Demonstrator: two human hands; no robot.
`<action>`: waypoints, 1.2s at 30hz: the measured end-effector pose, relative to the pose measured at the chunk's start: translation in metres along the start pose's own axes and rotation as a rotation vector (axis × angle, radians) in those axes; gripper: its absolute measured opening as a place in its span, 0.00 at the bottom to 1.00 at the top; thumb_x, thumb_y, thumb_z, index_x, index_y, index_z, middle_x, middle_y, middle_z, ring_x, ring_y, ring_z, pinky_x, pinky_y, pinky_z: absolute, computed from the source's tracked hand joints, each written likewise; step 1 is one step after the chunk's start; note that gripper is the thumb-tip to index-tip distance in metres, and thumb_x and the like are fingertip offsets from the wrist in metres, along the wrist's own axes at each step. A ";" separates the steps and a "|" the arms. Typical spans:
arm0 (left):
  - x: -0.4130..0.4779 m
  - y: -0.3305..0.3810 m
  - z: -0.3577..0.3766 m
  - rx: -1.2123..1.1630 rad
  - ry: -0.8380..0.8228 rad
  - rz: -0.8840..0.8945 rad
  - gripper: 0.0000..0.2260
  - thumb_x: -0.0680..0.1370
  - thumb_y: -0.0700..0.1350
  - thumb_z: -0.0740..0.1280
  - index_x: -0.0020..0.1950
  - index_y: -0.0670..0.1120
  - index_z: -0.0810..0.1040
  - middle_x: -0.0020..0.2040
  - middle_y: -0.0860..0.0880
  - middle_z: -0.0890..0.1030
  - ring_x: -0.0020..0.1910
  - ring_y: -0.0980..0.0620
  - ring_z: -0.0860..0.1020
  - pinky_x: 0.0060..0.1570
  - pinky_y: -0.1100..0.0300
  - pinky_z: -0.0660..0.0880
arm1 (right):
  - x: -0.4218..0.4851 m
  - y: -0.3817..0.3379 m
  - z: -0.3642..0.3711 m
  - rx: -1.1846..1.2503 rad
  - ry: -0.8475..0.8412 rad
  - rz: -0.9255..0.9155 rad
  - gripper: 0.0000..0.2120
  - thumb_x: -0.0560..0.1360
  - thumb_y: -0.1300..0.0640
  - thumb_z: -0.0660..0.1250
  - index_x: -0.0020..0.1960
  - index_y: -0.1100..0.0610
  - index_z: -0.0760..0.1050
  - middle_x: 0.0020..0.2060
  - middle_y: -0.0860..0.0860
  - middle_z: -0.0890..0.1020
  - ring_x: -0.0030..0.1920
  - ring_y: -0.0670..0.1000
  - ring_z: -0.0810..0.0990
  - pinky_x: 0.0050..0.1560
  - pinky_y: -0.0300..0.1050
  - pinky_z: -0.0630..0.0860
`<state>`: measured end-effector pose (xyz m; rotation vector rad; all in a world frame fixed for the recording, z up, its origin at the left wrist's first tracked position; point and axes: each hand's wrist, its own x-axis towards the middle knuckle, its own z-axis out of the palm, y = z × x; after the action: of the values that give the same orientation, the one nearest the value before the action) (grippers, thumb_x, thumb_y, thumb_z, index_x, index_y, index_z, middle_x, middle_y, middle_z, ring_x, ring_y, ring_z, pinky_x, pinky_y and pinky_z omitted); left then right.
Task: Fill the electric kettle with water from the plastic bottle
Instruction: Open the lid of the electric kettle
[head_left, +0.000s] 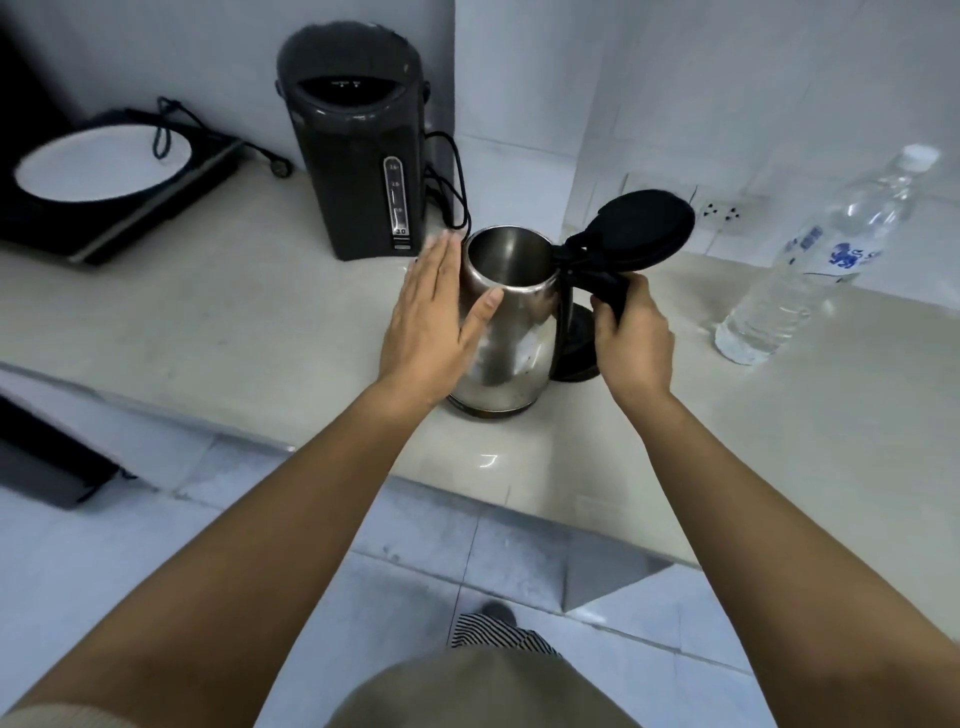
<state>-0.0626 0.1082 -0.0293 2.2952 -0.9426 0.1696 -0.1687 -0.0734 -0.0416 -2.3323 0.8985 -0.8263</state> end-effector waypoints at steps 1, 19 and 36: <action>-0.009 -0.004 -0.003 0.002 0.003 -0.013 0.36 0.79 0.65 0.45 0.80 0.45 0.49 0.80 0.49 0.51 0.79 0.55 0.47 0.77 0.56 0.47 | -0.007 -0.002 0.002 -0.002 -0.021 -0.004 0.12 0.80 0.56 0.58 0.61 0.57 0.69 0.49 0.56 0.81 0.48 0.62 0.79 0.44 0.49 0.70; -0.060 -0.048 -0.023 0.049 -0.057 -0.106 0.37 0.77 0.65 0.45 0.80 0.45 0.46 0.81 0.50 0.45 0.78 0.56 0.42 0.76 0.61 0.42 | -0.032 -0.031 0.040 0.087 -0.192 -0.007 0.10 0.79 0.59 0.57 0.60 0.59 0.67 0.48 0.57 0.80 0.49 0.62 0.77 0.46 0.53 0.72; -0.028 -0.065 -0.013 0.153 -0.093 -0.134 0.41 0.75 0.69 0.43 0.80 0.44 0.41 0.80 0.49 0.37 0.78 0.54 0.38 0.77 0.57 0.41 | -0.013 -0.024 0.063 -0.093 -0.289 -0.153 0.32 0.80 0.61 0.54 0.78 0.57 0.41 0.78 0.54 0.52 0.77 0.55 0.55 0.72 0.56 0.64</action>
<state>-0.0379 0.1673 -0.0618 2.5172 -0.8436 0.0814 -0.1235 -0.0333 -0.0739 -2.5426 0.6538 -0.4941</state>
